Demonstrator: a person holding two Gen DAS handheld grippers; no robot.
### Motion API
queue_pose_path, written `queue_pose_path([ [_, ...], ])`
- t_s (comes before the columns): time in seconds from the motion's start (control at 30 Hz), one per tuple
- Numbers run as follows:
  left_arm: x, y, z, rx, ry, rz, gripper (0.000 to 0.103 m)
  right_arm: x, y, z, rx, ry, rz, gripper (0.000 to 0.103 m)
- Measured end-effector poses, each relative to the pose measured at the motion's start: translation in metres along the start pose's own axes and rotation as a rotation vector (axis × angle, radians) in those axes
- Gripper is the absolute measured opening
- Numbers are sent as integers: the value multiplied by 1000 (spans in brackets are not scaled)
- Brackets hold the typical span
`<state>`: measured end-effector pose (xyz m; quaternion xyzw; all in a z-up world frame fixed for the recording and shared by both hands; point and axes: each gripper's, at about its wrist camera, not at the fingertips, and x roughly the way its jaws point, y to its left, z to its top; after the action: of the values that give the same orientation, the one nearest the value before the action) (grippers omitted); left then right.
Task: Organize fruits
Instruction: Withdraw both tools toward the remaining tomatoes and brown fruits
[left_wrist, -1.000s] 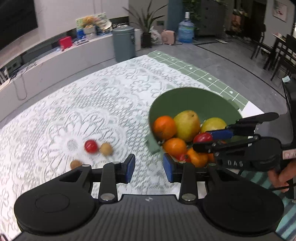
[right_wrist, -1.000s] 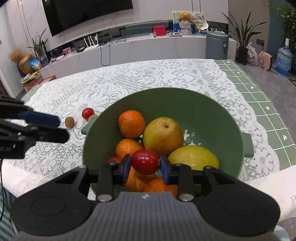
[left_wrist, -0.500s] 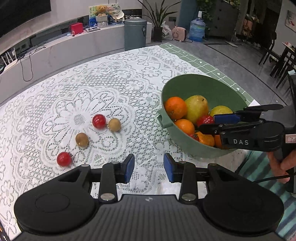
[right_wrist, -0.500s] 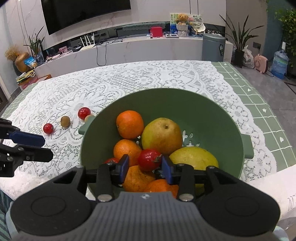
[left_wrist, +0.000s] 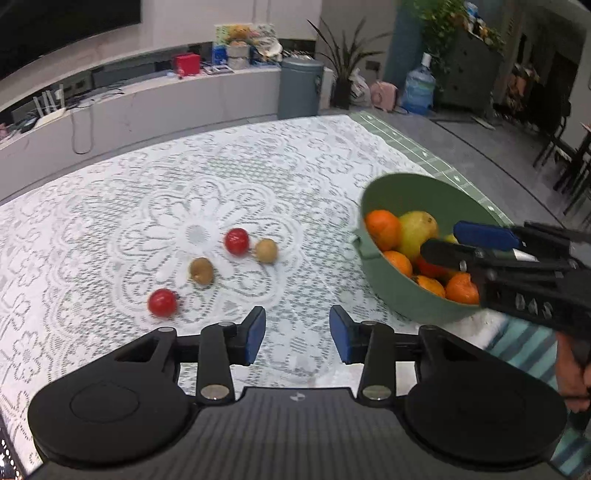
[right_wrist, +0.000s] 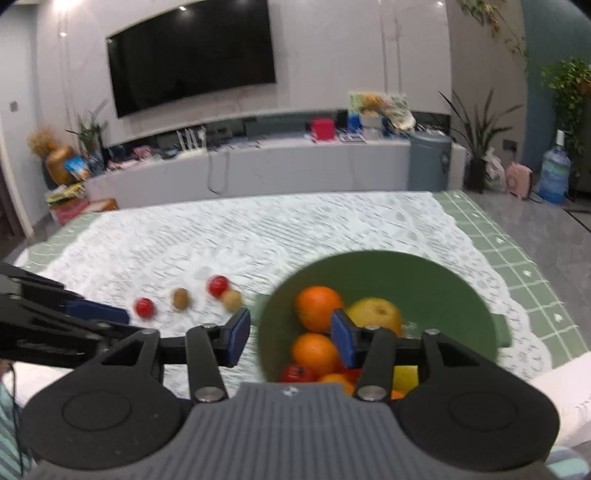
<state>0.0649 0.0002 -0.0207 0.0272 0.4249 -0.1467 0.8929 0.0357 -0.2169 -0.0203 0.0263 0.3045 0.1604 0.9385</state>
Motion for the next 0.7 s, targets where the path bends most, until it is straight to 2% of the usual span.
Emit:
queue_pose_path([
  [0.27,-11,25,-9,-90,-61,38,51,10,43,-6,-61,-14,108,58],
  [0.43,-12,39,-16,-118,-78,66,52,27,60,-10,-101,20,119,58],
  [0.53,-12,49,-18,-151,-85,53,55,37,66,-11,-130,46,120,61],
  [0.7,-7,66,-22,-201,-78,81,55,51,69,-11,-136,82,144,66],
])
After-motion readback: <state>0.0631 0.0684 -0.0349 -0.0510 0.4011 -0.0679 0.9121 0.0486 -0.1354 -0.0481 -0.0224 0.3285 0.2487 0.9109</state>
